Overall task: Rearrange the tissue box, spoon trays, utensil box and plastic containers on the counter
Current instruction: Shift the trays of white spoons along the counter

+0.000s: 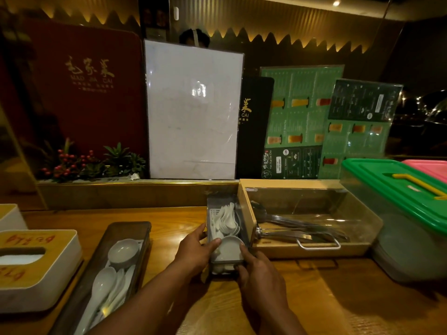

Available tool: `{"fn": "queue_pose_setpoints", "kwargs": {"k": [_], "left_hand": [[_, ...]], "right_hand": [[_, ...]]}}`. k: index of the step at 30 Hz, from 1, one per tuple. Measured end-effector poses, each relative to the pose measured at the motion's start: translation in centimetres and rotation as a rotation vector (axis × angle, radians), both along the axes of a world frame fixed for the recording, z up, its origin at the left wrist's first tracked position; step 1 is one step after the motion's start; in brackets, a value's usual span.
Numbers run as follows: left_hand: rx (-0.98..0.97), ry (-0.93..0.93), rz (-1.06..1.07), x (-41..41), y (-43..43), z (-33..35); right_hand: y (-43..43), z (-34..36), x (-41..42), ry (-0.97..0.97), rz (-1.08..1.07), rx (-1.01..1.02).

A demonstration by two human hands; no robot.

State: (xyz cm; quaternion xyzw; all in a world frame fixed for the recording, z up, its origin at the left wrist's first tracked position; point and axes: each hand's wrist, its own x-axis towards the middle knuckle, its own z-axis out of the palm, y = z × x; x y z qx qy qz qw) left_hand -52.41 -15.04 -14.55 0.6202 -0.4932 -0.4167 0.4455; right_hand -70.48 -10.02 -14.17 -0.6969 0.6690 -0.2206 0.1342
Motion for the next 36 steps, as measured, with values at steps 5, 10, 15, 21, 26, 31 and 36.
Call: {"fn": "queue_pose_setpoints", "kwargs": {"k": [5, 10, 15, 21, 26, 31, 36], "left_hand": [[0.002, -0.109, 0.047, 1.1, 1.9, 0.4], [-0.117, -0.262, -0.012, 4.4, 4.7, 2.5], [-0.251, -0.594, 0.073, 10.1, 8.1, 4.6], [-0.176, -0.706, 0.259, 16.2, 11.5, 4.3], [-0.059, -0.625, 0.248, 19.4, 12.8, 3.8], [0.167, -0.386, 0.18, 19.2, 12.0, 2.9], [0.115, -0.119, 0.085, 16.3, 9.8, 1.6]], "right_hand": [[-0.1, 0.3, -0.3, 0.034, 0.01, 0.028], [1.1, 0.9, 0.5, 0.278, -0.042, 0.03], [4.6, 2.5, 6.0, 0.043, 0.214, -0.195], [9.9, 1.4, 15.7, -0.015, 0.702, -0.061], [10.3, 1.0, 18.4, 0.134, 0.632, -0.219], [9.3, 1.8, 16.4, 0.189, 0.52, -0.154], [7.8, 2.0, 14.2, 0.273, 0.305, -0.082]]}}
